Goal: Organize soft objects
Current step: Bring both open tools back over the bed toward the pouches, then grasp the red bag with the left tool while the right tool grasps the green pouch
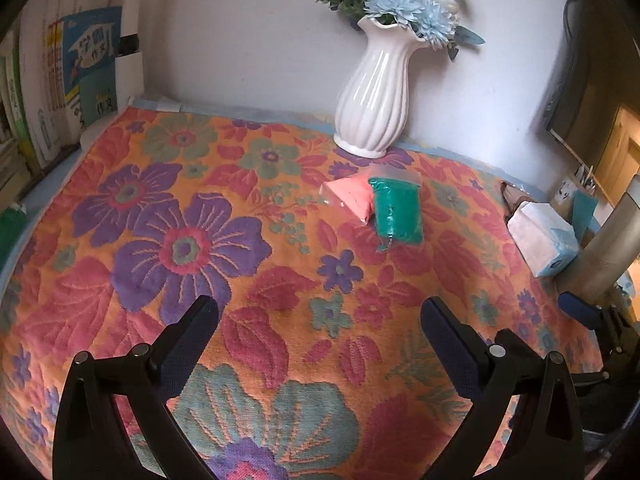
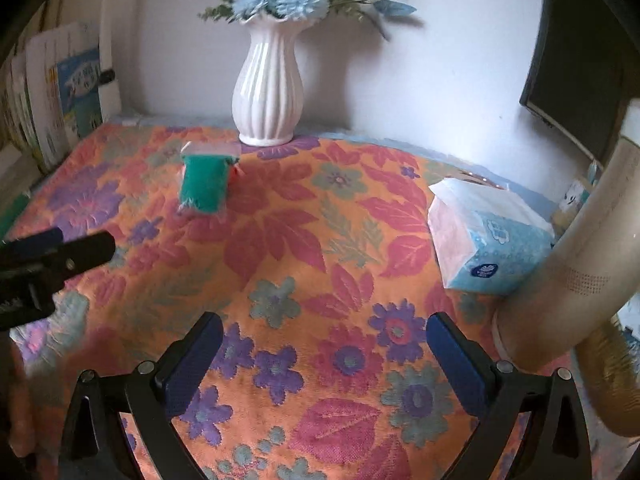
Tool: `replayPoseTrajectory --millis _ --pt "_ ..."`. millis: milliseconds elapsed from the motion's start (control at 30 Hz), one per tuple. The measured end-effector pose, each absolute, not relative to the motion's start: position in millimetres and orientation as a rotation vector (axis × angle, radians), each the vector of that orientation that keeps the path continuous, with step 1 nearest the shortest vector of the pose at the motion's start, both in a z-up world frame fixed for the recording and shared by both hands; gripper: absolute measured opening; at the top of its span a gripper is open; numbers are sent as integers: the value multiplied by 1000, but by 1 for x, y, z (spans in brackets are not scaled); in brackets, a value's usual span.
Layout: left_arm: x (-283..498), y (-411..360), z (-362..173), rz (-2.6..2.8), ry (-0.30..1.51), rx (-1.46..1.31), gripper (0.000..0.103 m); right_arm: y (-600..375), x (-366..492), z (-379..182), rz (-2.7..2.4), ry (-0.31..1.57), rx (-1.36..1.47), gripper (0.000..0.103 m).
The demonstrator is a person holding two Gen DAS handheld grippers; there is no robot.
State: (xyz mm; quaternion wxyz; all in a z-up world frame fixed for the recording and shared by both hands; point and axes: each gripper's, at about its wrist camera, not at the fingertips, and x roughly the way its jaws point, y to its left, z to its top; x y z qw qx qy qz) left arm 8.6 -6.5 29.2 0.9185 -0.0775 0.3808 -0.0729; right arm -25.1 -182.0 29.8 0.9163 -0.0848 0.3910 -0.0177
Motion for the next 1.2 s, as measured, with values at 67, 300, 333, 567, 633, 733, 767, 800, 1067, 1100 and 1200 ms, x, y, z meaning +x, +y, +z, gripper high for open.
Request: replayPoseTrajectory --millis 67,300,333,567,633,733,767,800,1067,1100,1200 --pt "10 -7 28 -148 788 -154 101 -180 -25 30 -41 799 -190 102" --pt "10 -8 28 -142 791 -142 101 -184 -22 26 -52 830 -176 102" --pt "10 -8 28 -142 793 -143 101 -184 -21 25 -52 834 -175 102" --pt "11 -5 28 -145 793 -154 101 -184 -20 24 -54 842 -180 102" --pt "12 -2 28 -152 796 -168 101 -184 -17 23 -53 865 -186 102" --pt "12 9 28 -172 872 -212 101 -185 -18 26 -9 931 -139 101" --pt "12 12 30 -180 896 -220 101 -186 -21 32 35 943 -87 101" --pt "13 15 32 -187 920 -225 101 -187 -23 42 99 941 -25 101" --pt "42 39 81 -114 870 -126 101 -154 27 86 275 892 26 84" --pt "48 39 82 -122 857 -114 101 -150 41 80 279 912 33 72" --pt "66 33 77 -160 831 -70 101 -146 78 53 278 996 115 64"
